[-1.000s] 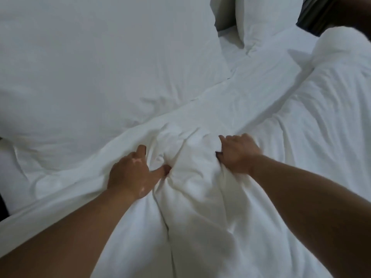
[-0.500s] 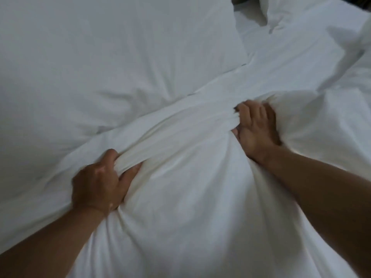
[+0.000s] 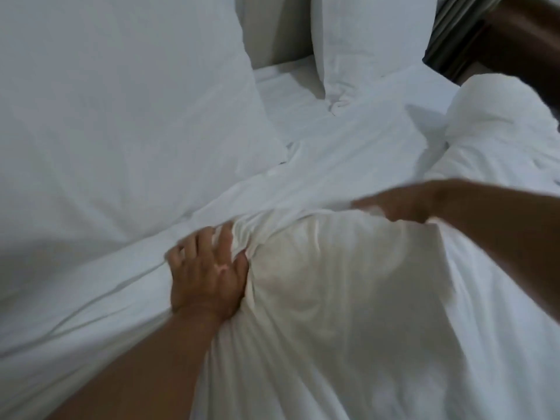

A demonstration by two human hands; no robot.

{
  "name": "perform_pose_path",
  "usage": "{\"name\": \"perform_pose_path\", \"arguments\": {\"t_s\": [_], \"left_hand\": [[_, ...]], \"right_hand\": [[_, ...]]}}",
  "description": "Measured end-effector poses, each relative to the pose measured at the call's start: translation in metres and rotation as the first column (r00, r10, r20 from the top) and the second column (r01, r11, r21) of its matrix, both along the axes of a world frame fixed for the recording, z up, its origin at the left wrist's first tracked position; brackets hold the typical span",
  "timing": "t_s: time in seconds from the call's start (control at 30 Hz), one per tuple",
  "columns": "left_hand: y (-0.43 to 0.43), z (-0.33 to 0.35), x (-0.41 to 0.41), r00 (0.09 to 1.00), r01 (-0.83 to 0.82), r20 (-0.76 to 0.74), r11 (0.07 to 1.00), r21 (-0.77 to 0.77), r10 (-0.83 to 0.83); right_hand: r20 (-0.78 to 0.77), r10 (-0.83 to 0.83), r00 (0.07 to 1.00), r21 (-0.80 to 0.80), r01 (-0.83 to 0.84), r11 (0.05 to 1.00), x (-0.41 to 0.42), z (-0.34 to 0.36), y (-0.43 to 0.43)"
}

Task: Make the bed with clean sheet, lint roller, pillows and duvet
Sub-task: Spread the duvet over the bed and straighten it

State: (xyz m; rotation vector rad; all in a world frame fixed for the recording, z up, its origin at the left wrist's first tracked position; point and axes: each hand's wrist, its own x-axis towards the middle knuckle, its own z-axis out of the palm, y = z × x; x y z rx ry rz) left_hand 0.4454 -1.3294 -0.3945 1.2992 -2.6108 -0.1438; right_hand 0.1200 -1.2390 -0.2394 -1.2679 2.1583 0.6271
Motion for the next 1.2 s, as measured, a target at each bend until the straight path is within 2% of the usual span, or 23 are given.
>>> {"name": "perform_pose_path", "arguments": {"t_s": [0.03, 0.07, 0.13, 0.17, 0.23, 0.3, 0.37, 0.5, 0.53, 0.6, 0.67, 0.73, 0.77, 0.8, 0.83, 0.87, 0.93, 0.97, 1.0, 1.03, 1.1, 1.17, 1.2], "left_hand": [[-0.003, -0.003, -0.003, 1.0, -0.006, 0.018, 1.0, 0.018, 0.005], [-0.004, -0.006, -0.007, 0.999, -0.008, 0.033, 1.0, 0.03, 0.007], [-0.007, -0.009, -0.009, 0.999, -0.009, 0.048, 1.0, 0.026, 0.008], [-0.007, -0.009, -0.009, 0.999, -0.011, 0.044, 0.999, 0.032, 0.01], [-0.007, -0.007, -0.008, 1.0, -0.024, 0.02, 1.0, 0.018, 0.023], [-0.006, -0.007, -0.009, 1.0, -0.023, 0.013, 1.0, 0.012, 0.022], [-0.006, -0.005, -0.009, 1.0, -0.017, 0.0, 1.0, 0.011, 0.017], [-0.005, -0.003, -0.007, 0.999, -0.016, -0.042, 1.0, 0.017, 0.017], [-0.005, -0.002, -0.008, 0.999, -0.019, -0.046, 1.0, 0.02, 0.02], [-0.004, 0.0, -0.007, 0.998, -0.02, -0.058, 1.0, 0.023, 0.021], [-0.004, -0.001, -0.007, 0.996, -0.014, -0.086, 1.0, 0.011, 0.015], [-0.004, -0.001, -0.007, 0.996, -0.017, -0.093, 1.0, 0.002, 0.017], [-0.005, -0.002, -0.007, 0.995, -0.022, -0.096, 1.0, -0.003, 0.021], [-0.006, -0.004, -0.007, 0.994, -0.025, -0.107, 1.0, -0.013, 0.024], [-0.006, -0.007, -0.006, 0.992, -0.025, -0.123, 0.999, -0.021, 0.022], [-0.006, -0.009, -0.006, 0.99, -0.027, -0.137, 0.999, -0.026, 0.024], [-0.006, -0.009, -0.006, 0.989, -0.028, -0.144, 0.999, -0.037, 0.023], [-0.006, -0.009, -0.007, 0.99, -0.028, -0.141, 0.999, -0.041, 0.022], [-0.006, -0.01, -0.006, 0.99, -0.029, -0.138, 0.999, -0.044, 0.023], [-0.006, -0.01, -0.007, 0.99, -0.03, -0.138, 0.999, -0.045, 0.024], [-0.006, -0.009, -0.007, 0.99, -0.028, -0.141, 0.999, -0.037, 0.023], [-0.007, -0.009, -0.007, 0.989, -0.036, -0.143, 0.999, -0.036, 0.03], [-0.007, -0.01, -0.006, 0.99, -0.038, -0.14, 0.999, -0.039, 0.032]], "right_hand": [[-0.024, 0.05, 0.998, 0.034, -0.049, 0.998, 0.005, -0.024, 0.014], [-0.047, 0.136, 0.99, -0.002, -0.136, 0.991, 0.011, -0.045, 0.023], [-0.272, 0.387, 0.881, -0.127, -0.431, 0.893, 0.013, -0.069, 0.045], [-0.295, 0.413, 0.862, -0.184, -0.475, 0.86, 0.014, -0.064, 0.054], [-0.16, 0.543, 0.824, -0.385, -0.559, 0.735, 0.004, -0.05, 0.072], [0.044, 0.683, 0.729, -0.526, -0.565, 0.636, -0.006, -0.031, 0.092], [0.094, 0.708, 0.7, -0.494, -0.584, 0.644, -0.004, -0.023, 0.1], [-0.012, 0.636, 0.771, -0.387, -0.59, 0.709, 0.031, -0.024, 0.104], [-0.089, 0.608, 0.789, -0.401, -0.587, 0.703, 0.035, -0.011, 0.093], [-0.327, 0.426, 0.844, -0.439, -0.535, 0.722, 0.027, 0.031, 0.051], [-0.472, 0.119, 0.874, -0.423, -0.342, 0.839, -0.001, 0.075, 0.016], [-0.632, 0.043, 0.774, -0.491, -0.442, 0.751, -0.02, 0.085, -0.002], [-0.669, -0.007, 0.743, -0.553, -0.492, 0.672, -0.024, 0.069, -0.002], [-0.642, -0.083, 0.762, -0.61, -0.443, 0.657, -0.022, 0.044, 0.005], [-0.599, -0.129, 0.79, -0.628, -0.364, 0.688, -0.017, 0.012, 0.015], [-0.518, -0.131, 0.846, -0.581, -0.236, 0.779, -0.012, -0.022, 0.028], [-0.305, -0.028, 0.952, -0.341, -0.082, 0.937, -0.006, -0.048, 0.038], [-0.232, 0.016, 0.973, -0.265, -0.079, 0.961, -0.01, -0.037, 0.032], [-0.18, 0.027, 0.983, -0.19, -0.061, 0.98, -0.018, -0.019, 0.019], [-0.165, 0.037, 0.986, -0.188, -0.068, 0.98, -0.025, -0.001, 0.005], [-0.148, 0.031, 0.988, -0.28, -0.072, 0.957, -0.03, 0.023, -0.023], [0.011, -0.001, 1.0, -0.384, 0.005, 0.923, 0.004, 0.0, -0.033], [0.03, 0.061, 0.998, -0.374, -0.045, 0.926, 0.024, -0.022, -0.033]]}}
